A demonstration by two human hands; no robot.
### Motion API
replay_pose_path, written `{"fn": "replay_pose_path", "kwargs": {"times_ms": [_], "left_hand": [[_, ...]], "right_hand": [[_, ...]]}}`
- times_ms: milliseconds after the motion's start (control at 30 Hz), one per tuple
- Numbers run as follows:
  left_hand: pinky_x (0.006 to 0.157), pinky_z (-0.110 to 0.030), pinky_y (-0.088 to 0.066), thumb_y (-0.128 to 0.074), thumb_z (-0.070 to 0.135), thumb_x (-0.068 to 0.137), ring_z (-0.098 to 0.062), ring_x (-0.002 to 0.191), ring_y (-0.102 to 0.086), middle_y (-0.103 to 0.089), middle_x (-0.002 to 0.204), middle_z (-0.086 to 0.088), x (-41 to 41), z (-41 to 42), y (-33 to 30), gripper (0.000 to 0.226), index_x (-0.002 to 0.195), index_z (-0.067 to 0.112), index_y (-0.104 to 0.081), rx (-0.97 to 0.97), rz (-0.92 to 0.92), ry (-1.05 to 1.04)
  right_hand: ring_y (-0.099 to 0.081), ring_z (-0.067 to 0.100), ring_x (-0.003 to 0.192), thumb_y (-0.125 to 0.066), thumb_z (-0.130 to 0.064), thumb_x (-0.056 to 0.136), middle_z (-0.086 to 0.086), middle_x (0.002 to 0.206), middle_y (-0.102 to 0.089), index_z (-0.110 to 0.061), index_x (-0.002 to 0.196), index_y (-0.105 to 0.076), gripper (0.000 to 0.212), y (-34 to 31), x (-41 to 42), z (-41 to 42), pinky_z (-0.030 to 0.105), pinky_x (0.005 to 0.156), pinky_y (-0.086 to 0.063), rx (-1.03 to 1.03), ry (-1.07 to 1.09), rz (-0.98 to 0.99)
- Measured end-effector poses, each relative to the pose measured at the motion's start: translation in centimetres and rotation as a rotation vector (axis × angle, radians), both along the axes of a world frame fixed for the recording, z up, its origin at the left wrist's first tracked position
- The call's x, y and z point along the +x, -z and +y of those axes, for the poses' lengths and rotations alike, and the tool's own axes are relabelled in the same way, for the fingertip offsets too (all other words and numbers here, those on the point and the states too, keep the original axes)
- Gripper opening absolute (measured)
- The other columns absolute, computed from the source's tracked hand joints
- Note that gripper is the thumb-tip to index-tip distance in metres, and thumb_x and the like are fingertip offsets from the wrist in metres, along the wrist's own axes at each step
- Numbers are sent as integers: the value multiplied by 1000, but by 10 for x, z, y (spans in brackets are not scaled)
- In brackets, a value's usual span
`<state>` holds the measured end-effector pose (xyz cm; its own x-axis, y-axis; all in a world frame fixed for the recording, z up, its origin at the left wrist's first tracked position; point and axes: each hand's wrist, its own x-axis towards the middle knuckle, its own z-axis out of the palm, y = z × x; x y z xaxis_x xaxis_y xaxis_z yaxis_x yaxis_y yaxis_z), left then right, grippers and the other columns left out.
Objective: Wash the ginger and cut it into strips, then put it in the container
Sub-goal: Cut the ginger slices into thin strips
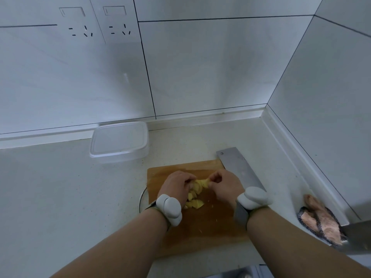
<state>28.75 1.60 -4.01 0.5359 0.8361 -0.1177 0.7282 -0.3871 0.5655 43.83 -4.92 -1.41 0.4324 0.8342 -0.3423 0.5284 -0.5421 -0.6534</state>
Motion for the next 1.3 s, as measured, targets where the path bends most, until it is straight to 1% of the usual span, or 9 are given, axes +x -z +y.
{"fn": "replay_pose_path", "kwargs": {"times_ms": [167,233,533,700,800,967,1033,1133,1300], "left_hand": [[86,-16,-34,-50,15,96,-12,108,-53,-58,117,7,0,0,1,27,112,30,-66,-20,12,8],[85,-15,-34,-51,15,96,-10,105,-52,-59,113,7,-2,-3,0,25,109,28,-67,-27,-24,2],[85,-15,-36,-52,14,95,-9,101,-53,-58,108,9,-7,-7,-2,21,103,28,-67,-50,-71,-4],[79,-12,-39,-55,14,93,-5,94,-53,-58,101,13,-7,-12,-1,18,103,27,-62,-48,-143,-79],[78,-14,-39,-54,17,93,-6,94,-53,-58,101,13,-3,-11,2,17,103,29,-62,-45,-123,-111],[89,-18,-38,-51,21,96,-7,105,-52,-60,113,10,-1,-13,6,23,112,27,-65,10,-115,-121],[94,-18,-37,-49,24,97,-8,111,-50,-59,117,10,-4,-17,6,26,118,27,-63,47,-177,-164],[95,-19,-37,-48,34,96,-7,115,-49,-56,122,11,-11,-28,10,32,127,27,-55,68,-250,-216],[93,-17,-36,-59,54,81,1,111,-37,-39,116,23,-25,-39,17,51,126,35,-46,66,-165,-145]], "right_hand": [[-57,17,92,-64,-15,92,-4,93,-59,-22,98,-63,9,-1,3,6,24,77,-40,44,43,-36],[-60,19,98,-64,-16,92,-2,98,-64,-18,105,-68,14,1,1,8,23,79,-40,45,41,-53],[-56,11,90,-64,-17,91,-6,97,-64,-20,104,-70,15,9,-5,15,21,77,-40,28,-88,-53],[-64,22,95,-61,-19,93,5,101,-68,-12,102,-67,13,16,-10,18,28,78,-47,40,-138,-172],[-64,17,96,-59,-20,95,-1,104,-69,-15,103,-71,15,15,-10,20,21,75,-43,22,-207,-206],[-64,15,97,-58,-21,96,-3,108,-71,-21,108,-72,19,12,-5,17,19,77,-41,42,-180,-167],[-62,13,91,-58,-21,96,-3,104,-70,-19,106,-71,17,11,-5,14,16,74,-40,141,-107,-154],[-58,5,82,-64,-22,93,-7,93,-69,-19,98,-72,10,10,-10,11,4,65,-37,273,-78,-59],[-61,3,79,-71,-25,87,-9,85,-68,-21,92,-71,6,10,-16,9,8,67,-44,263,-154,-5]]}}
